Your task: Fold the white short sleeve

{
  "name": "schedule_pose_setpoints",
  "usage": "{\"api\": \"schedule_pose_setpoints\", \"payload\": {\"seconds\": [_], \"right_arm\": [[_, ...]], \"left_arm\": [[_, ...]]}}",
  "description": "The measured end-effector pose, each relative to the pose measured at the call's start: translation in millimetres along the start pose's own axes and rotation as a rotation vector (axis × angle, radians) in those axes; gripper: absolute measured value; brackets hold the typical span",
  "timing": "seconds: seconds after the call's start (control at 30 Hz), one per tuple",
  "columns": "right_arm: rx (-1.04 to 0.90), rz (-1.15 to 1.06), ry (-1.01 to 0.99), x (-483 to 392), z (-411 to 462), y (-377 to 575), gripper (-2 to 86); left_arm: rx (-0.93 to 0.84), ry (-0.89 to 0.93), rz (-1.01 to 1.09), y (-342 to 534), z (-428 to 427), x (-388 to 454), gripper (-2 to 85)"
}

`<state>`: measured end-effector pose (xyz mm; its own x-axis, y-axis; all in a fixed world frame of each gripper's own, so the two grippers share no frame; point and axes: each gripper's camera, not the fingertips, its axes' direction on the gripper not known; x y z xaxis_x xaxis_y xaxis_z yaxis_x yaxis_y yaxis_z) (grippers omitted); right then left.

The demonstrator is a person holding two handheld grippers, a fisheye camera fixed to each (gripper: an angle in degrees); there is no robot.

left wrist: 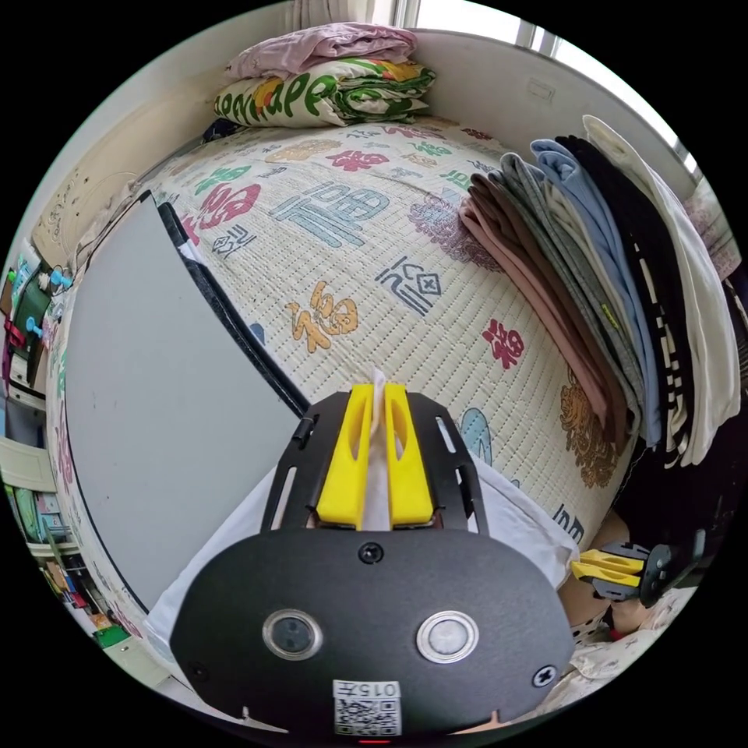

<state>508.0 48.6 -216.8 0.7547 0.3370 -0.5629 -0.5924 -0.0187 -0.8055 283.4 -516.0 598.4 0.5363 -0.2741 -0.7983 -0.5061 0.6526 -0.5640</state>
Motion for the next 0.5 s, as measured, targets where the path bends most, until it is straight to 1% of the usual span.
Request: {"api": "schedule_pose_setpoints", "payload": {"seconds": [0.13, 0.3, 0.43, 0.5], "right_arm": [[0.078, 0.038, -0.031, 15, 5, 26, -0.1], [0.166, 0.021, 0.034, 26, -6, 53, -0.4], [0.292, 0.028, 0.126, 36, -37, 79, -0.4], [0.365, 0.015, 0.126, 34, -56, 93, -0.3]], "left_arm": [[0.058, 0.022, -0.012, 41, 18, -7, 1.2], [0.158, 0.086, -0.002, 84, 19, -7, 1.1], [0.31, 0.237, 0.009, 134, -2, -2, 1.1], [0.397, 0.326, 0.008, 166, -21, -8, 1.1]]}}
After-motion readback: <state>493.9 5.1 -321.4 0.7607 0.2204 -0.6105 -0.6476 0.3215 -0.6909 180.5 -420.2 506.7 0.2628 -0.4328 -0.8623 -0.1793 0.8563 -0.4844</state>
